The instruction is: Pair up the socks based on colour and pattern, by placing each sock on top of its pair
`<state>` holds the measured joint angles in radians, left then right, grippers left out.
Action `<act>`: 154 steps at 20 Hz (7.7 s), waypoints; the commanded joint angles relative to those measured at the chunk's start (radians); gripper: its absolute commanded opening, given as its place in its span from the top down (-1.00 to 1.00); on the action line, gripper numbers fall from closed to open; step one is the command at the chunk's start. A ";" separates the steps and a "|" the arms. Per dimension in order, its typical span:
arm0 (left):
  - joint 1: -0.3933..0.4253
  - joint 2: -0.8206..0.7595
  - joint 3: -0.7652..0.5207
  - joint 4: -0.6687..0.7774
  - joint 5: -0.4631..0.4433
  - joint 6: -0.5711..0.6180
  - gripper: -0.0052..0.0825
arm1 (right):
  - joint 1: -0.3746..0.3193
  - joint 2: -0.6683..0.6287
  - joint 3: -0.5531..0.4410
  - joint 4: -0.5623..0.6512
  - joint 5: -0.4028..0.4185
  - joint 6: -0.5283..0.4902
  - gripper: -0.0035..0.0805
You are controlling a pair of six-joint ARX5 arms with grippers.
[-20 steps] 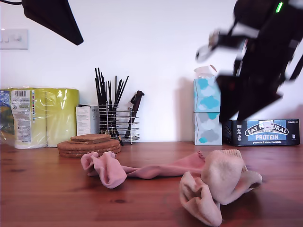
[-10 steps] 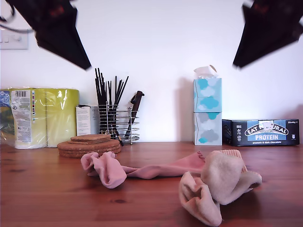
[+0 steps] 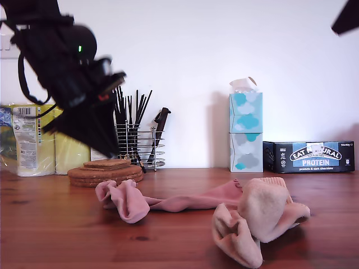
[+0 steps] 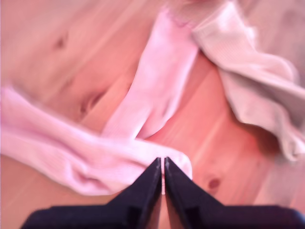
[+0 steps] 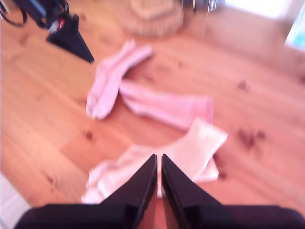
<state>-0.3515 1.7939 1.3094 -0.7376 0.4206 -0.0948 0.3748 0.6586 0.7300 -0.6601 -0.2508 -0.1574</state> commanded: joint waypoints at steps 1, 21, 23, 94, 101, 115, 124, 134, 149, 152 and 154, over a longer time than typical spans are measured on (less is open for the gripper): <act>-0.006 0.042 -0.001 -0.005 -0.003 -0.074 -0.83 | 0.004 0.001 -0.007 0.013 0.007 0.000 0.95; -0.055 0.164 -0.001 0.059 -0.056 -0.213 0.87 | 0.005 0.019 -0.007 0.058 0.006 -0.007 0.95; -0.058 0.164 -0.001 0.055 -0.063 -0.220 0.30 | 0.005 0.019 -0.007 0.050 0.006 -0.007 0.95; -0.114 0.127 -0.089 0.302 -0.204 0.908 -0.20 | 0.059 0.016 -0.007 0.045 -0.029 0.000 0.95; -0.108 0.143 -0.089 0.335 -0.182 0.915 0.33 | 0.059 0.016 -0.007 0.048 -0.028 0.000 0.95; -0.101 0.209 -0.087 0.368 -0.158 0.914 0.62 | 0.059 0.017 -0.007 0.049 -0.028 0.000 0.95; -0.148 0.179 0.169 0.114 -0.269 0.753 0.93 | 0.059 0.018 -0.007 0.050 -0.028 -0.008 0.95; -0.162 0.175 0.556 -0.569 -0.370 0.179 0.93 | 0.059 0.017 -0.007 0.057 -0.030 -0.006 0.95; -0.219 -0.078 0.506 -0.628 -0.441 -0.048 0.93 | 0.097 -0.066 0.174 -0.283 -0.109 0.064 0.95; -0.219 -0.149 0.392 -0.628 -0.484 -0.064 0.93 | 0.108 -0.046 0.330 -0.405 -0.102 0.056 0.95; -0.217 -0.193 0.326 -0.628 -0.529 -0.082 0.93 | 0.117 -0.018 0.408 -0.485 -0.105 0.047 0.95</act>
<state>-0.5720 1.6215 1.6527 -1.3659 -0.0914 -0.1627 0.4854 0.6147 1.1515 -1.1221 -0.3546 -0.1055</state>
